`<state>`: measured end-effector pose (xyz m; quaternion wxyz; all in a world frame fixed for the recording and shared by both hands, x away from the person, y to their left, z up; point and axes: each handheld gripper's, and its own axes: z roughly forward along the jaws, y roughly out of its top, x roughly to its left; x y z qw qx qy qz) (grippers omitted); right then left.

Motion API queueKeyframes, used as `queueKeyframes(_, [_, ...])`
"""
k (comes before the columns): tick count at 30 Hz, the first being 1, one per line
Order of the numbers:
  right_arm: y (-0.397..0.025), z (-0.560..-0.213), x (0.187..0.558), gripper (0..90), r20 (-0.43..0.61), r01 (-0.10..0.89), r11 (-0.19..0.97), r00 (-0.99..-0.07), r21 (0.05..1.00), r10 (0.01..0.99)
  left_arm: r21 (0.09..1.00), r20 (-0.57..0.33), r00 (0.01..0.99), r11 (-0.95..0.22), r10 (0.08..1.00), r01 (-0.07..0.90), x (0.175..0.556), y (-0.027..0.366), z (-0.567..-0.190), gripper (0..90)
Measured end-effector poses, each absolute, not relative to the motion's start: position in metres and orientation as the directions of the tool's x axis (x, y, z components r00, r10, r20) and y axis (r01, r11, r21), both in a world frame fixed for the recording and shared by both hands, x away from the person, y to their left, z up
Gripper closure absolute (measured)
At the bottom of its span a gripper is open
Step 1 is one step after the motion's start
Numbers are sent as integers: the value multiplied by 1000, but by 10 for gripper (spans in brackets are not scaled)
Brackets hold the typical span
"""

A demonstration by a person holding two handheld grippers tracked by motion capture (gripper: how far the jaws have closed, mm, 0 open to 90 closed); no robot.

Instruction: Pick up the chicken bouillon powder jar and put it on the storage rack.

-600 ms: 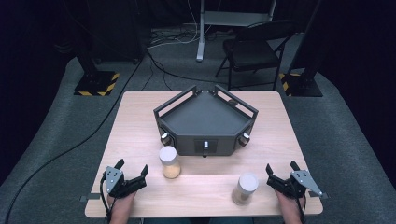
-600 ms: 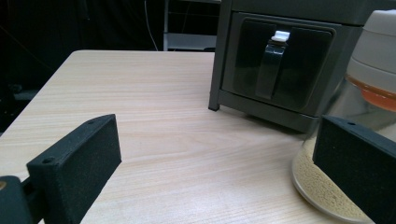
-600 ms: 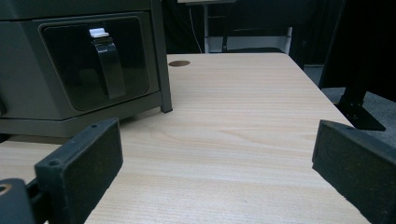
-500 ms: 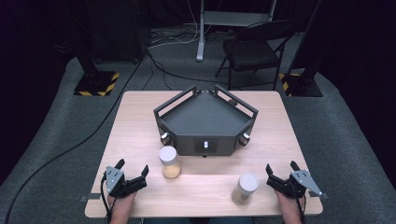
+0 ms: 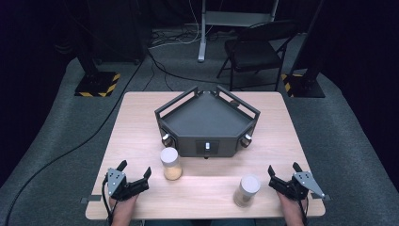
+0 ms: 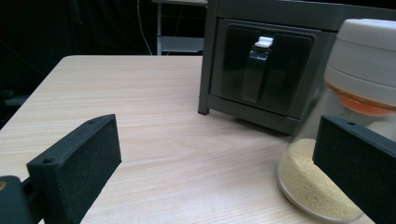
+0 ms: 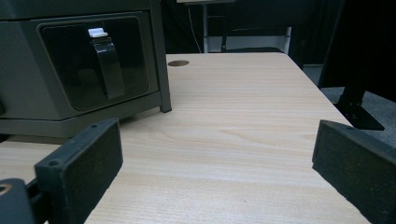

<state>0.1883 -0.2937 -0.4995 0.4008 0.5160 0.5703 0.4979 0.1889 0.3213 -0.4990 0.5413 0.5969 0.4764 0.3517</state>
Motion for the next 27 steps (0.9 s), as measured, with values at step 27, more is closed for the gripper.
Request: queueKeyframes(27, [-294, -499, 188, 11, 53, 189, -24, -152, 982, 987, 992, -53, 392, 2, 918, 130, 182, 317, -494, 5])
